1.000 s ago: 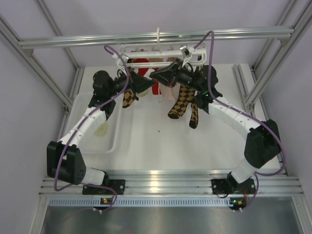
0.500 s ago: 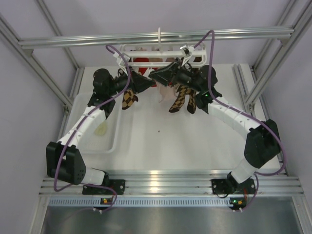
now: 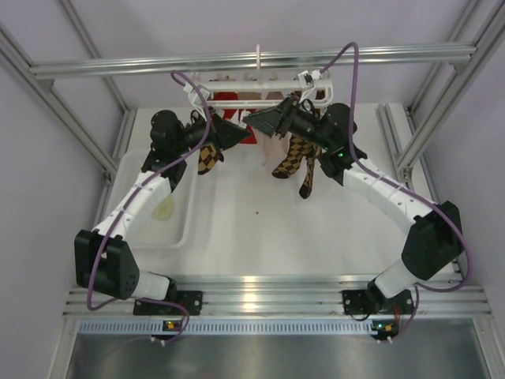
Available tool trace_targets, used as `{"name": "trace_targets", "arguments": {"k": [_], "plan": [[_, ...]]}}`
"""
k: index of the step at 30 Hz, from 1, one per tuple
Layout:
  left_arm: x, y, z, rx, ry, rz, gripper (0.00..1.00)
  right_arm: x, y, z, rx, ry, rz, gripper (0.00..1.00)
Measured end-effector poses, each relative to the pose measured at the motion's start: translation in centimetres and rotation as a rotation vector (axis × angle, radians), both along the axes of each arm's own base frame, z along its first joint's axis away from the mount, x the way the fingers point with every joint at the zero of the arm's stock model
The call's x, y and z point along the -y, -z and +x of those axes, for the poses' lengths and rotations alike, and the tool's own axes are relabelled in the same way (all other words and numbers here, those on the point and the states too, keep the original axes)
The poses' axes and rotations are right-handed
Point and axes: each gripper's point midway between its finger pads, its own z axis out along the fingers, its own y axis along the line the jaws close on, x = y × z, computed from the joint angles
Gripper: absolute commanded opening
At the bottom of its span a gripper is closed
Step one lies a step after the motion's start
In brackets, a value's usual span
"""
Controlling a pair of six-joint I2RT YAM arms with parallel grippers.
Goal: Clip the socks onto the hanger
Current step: Open the clamp at the hanger.
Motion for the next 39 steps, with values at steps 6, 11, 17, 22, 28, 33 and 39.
{"name": "trace_targets", "arguments": {"k": [6,11,17,22,28,33,39], "plan": [[0.0,-0.1,-0.2,0.000,0.005,0.001,0.00,0.5,0.0,0.8,-0.008,0.064,-0.013,0.48],[0.0,0.0,-0.2,-0.004,0.006,0.003,0.00,1.0,0.6,1.2,-0.003,0.106,-0.037,0.47],[0.0,0.1,-0.2,-0.008,0.006,0.006,0.00,0.9,0.7,1.3,0.007,0.106,-0.036,0.46],[0.0,0.0,-0.2,-0.015,0.006,0.010,0.00,0.6,1.0,1.7,0.008,0.103,-0.039,0.45],[0.0,0.0,-0.1,-0.019,0.005,0.014,0.00,0.4,1.0,1.9,0.012,0.100,-0.042,0.42],[0.1,0.1,-0.1,-0.018,0.006,0.031,0.00,0.1,1.0,2.2,0.020,0.103,-0.049,0.37],[0.6,0.5,-0.3,-0.025,0.025,0.057,0.05,-0.1,1.2,2.7,0.028,0.116,-0.060,0.09]]}}
